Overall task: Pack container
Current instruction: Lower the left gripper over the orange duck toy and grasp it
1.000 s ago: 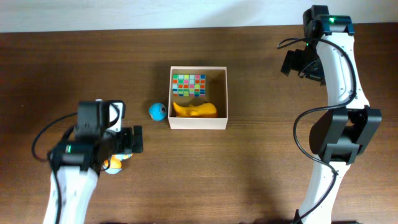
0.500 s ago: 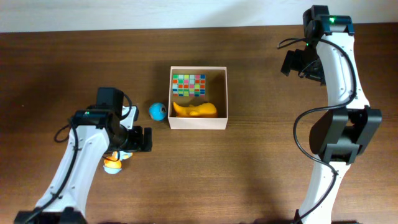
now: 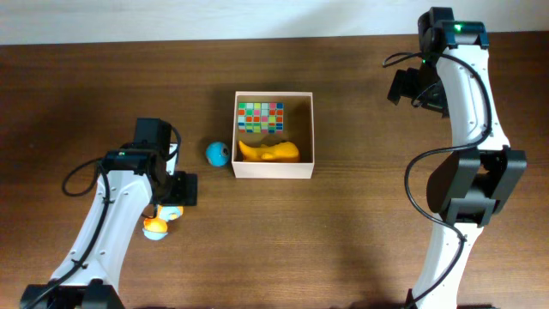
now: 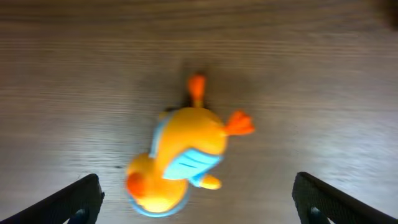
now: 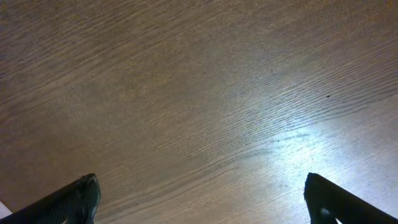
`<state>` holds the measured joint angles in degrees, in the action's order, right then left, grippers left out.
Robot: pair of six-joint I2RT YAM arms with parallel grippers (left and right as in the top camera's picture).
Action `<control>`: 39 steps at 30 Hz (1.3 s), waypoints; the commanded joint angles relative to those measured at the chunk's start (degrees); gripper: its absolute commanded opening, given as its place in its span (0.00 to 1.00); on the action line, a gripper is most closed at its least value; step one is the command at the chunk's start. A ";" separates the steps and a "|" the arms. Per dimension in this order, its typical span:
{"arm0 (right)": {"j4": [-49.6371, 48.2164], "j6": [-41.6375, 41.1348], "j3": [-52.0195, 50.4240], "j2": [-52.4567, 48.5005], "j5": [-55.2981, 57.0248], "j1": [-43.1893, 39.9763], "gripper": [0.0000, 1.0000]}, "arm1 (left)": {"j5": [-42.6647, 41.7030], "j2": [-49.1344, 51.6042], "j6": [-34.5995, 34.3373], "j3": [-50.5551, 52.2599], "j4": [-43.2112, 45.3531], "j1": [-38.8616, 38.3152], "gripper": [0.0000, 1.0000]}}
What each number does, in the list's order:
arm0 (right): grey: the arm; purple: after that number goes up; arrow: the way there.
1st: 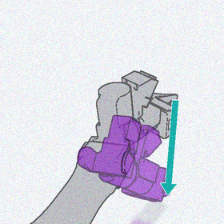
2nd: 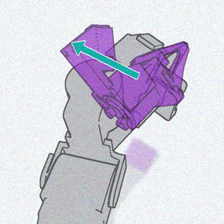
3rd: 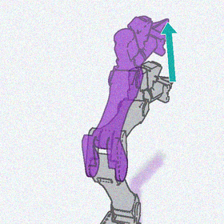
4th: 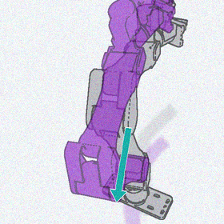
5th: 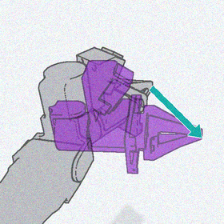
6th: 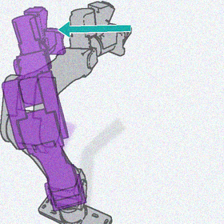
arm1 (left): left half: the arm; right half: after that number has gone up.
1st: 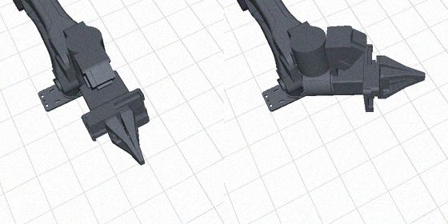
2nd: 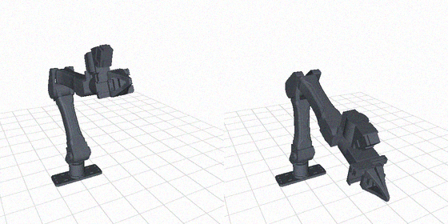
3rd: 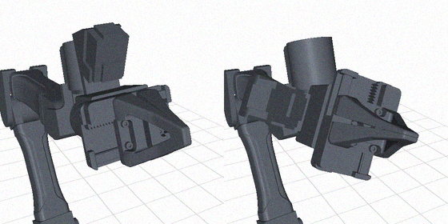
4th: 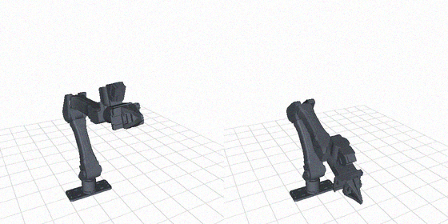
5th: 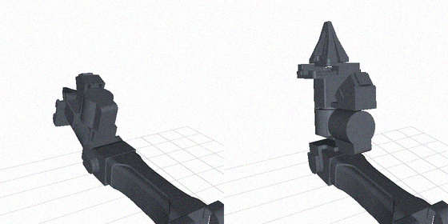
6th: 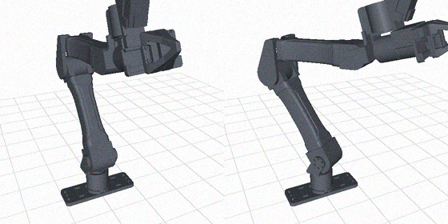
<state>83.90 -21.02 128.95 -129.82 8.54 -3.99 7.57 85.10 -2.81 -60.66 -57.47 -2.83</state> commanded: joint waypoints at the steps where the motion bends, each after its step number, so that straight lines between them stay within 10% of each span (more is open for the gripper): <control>1: 0.02 -0.50 -0.07 0.04 0.07 -0.17 0.99 | 6.43 0.76 -0.15 -1.27 0.70 0.00 0.99; 39: 0.02 -0.50 -0.07 0.04 0.09 -0.17 0.99 | -2.43 11.50 -2.60 -1.20 -2.40 0.00 0.91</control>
<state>83.90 -20.99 128.95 -129.82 8.54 -3.99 5.93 94.89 -4.19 -60.86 -60.38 -2.83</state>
